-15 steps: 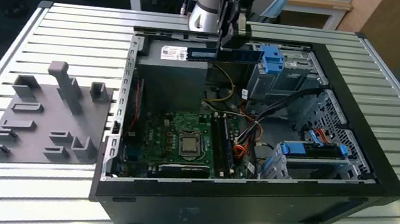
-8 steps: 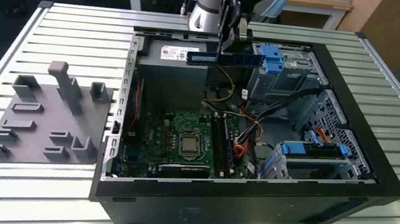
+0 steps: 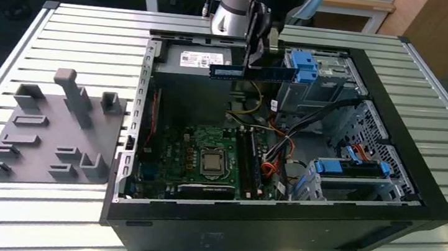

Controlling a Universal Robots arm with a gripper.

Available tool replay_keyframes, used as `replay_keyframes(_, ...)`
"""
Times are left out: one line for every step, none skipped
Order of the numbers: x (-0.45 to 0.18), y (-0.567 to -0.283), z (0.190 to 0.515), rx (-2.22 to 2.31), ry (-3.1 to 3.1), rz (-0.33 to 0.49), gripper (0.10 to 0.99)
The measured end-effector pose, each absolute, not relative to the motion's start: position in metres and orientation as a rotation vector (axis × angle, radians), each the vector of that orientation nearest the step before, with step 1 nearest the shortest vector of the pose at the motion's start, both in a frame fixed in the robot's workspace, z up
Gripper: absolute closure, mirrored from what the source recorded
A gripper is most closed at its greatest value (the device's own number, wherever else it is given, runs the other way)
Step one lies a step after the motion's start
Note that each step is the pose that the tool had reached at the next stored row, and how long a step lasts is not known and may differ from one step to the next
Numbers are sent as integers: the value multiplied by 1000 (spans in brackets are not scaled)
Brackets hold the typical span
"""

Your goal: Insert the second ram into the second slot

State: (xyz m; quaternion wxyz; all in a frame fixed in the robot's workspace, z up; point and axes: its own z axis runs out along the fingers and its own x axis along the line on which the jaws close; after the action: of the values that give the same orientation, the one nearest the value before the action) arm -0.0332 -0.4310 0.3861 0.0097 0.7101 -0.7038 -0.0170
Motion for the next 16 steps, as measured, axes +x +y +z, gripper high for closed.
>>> replay_keyframes(-33,-431,386,2201,-2212,-51,949)
replay_keyframes(-33,-431,386,2184,-2227,-49,949)
replay_keyframes(-33,-431,386,2167,-2242,-47,949)
replay_keyframes(-33,-431,386,2150,-2257,-45,949)
replay_keyframes(-33,-431,386,2133,-2271,-43,949)
replay_keyframes(-33,-431,386,2115,-2286,-41,949)
replay_keyframes(-33,-431,386,2098,-2301,-39,949)
replay_keyframes(-33,-431,386,2081,-2315,-38,949)
replay_keyframes(-33,-431,386,2064,-2328,-35,949)
replay_keyframes(-33,-431,386,2047,-2342,-33,949)
replay_keyframes(-33,-431,386,2030,-2355,-31,949)
replay_keyframes(-33,-431,385,2013,-2369,-30,949)
replay_keyframes(-33,-431,385,1996,-2382,-28,949)
replay_keyframes(-33,-431,385,1978,-2395,-26,949)
replay_keyframes(-33,-431,385,1962,-2406,-24,949)
replay_keyframes(-33,-431,385,1946,-2417,-21,949)
